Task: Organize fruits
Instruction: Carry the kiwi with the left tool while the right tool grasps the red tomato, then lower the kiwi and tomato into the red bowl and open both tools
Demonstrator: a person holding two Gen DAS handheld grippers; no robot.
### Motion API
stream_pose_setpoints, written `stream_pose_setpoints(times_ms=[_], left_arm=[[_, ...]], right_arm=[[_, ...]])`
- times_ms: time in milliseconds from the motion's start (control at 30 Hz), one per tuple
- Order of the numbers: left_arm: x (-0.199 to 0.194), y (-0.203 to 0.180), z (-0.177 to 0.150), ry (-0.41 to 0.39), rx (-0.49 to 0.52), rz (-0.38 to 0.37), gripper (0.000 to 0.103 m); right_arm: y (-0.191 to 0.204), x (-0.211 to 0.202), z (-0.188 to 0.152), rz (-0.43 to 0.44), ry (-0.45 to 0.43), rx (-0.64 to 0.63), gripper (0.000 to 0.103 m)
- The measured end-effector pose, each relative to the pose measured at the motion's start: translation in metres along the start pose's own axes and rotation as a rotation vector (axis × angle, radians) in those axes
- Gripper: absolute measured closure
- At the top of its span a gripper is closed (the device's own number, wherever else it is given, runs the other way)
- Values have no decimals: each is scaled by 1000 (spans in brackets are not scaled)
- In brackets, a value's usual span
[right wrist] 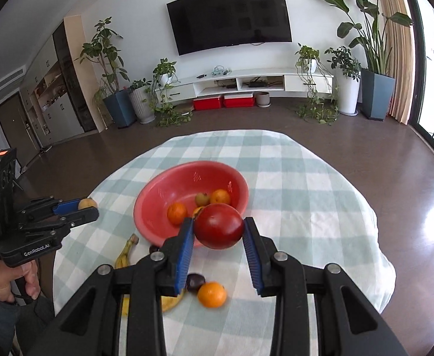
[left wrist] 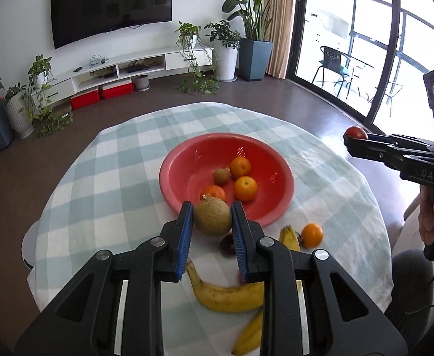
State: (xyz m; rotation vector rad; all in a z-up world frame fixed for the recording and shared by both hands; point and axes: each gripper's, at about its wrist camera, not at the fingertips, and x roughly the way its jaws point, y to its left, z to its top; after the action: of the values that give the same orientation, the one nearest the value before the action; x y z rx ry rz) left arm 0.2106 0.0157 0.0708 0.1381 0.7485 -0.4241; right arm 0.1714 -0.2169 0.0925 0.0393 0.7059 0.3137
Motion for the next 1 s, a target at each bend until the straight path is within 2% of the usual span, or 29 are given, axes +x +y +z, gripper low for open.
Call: stream_pose_setpoints(times_ms=[100, 167, 400, 800, 1000], left_arm=[[34, 2, 27, 26, 24, 19, 79], [59, 4, 37, 52, 35, 28, 79], [122, 4, 39, 126, 64, 43, 79], [166, 0, 26, 180, 84, 48, 79], [165, 1, 24, 177, 75, 56, 78]], right_arm=[[8, 33, 19, 24, 38, -23, 67], [14, 57, 24, 5, 74, -50, 67], [24, 125, 17, -27, 186, -107, 67], [14, 159, 4, -59, 249, -104, 67], [14, 157, 3, -64, 239, -108, 66]])
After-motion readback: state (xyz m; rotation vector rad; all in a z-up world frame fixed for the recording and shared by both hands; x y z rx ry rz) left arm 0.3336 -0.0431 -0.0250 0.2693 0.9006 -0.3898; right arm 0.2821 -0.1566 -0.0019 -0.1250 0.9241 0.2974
